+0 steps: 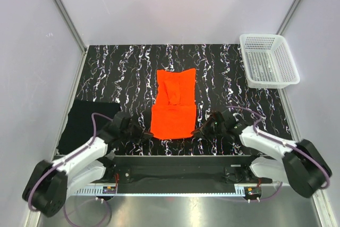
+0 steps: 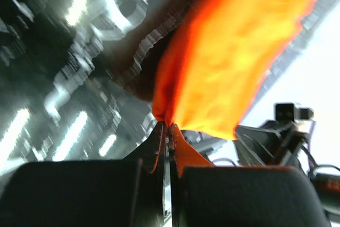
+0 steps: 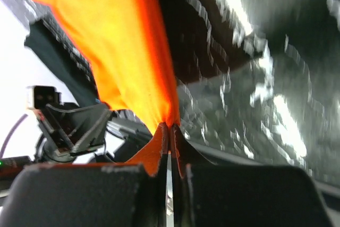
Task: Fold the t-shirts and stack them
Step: Fold the tshirt
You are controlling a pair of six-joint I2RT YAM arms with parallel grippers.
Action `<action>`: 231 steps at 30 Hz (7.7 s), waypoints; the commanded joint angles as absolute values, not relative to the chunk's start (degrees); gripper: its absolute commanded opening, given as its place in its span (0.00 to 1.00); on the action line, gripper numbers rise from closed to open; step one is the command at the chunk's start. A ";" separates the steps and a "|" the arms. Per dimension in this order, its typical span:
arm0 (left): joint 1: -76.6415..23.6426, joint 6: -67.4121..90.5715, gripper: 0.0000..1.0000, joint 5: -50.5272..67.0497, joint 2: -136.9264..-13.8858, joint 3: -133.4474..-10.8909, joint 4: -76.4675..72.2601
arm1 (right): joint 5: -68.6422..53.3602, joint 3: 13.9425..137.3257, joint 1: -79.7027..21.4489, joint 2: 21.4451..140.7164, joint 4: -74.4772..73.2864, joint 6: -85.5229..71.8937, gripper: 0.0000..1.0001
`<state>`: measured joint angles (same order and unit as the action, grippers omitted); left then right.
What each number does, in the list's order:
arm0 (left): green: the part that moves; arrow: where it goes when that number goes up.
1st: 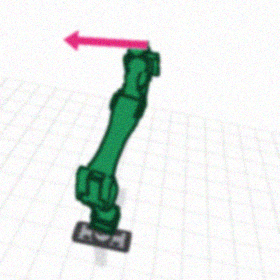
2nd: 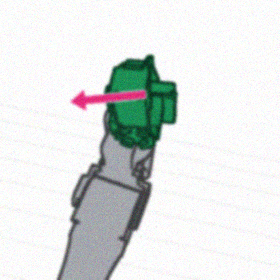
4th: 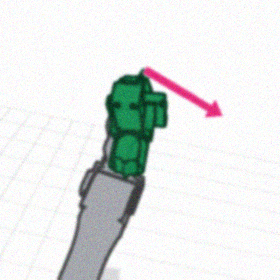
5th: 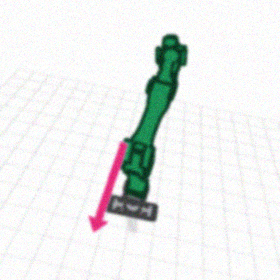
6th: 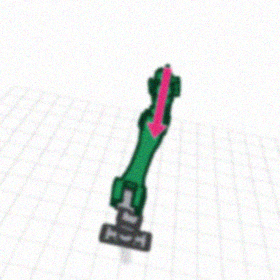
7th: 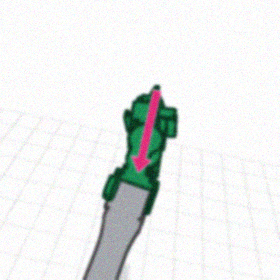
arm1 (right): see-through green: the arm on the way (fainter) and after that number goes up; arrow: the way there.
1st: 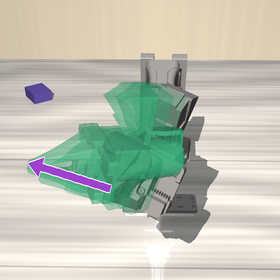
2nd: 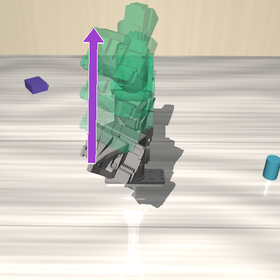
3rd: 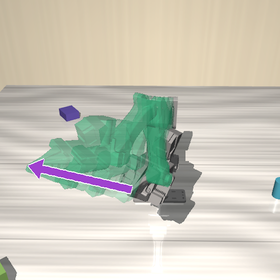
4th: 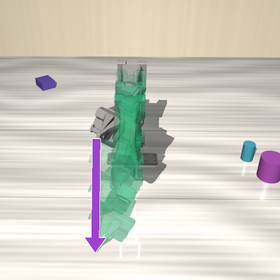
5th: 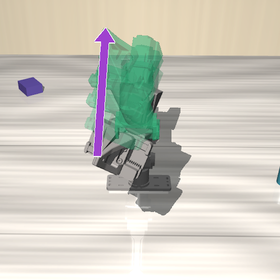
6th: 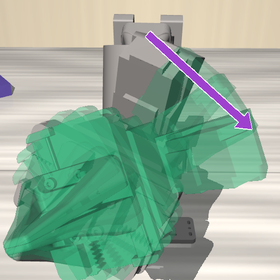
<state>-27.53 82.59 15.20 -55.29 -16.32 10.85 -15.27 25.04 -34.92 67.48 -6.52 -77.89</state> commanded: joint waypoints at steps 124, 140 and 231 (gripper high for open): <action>-24.53 58.72 0.00 23.11 -61.91 -57.91 32.08 | -34.52 57.89 -16.30 63.42 -46.41 -56.62 0.00; -17.32 52.38 0.00 28.39 -98.34 -79.72 29.01 | -44.73 75.32 -5.19 99.13 -45.44 -38.68 0.01; -18.02 28.74 0.00 20.49 -113.91 -92.29 37.18 | -36.91 95.79 -8.88 120.76 -44.21 -21.88 0.02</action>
<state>-18.83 28.36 22.15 -114.80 -92.84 37.60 -37.12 92.33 -8.62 119.72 -44.84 -21.15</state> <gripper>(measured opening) 0.012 0.040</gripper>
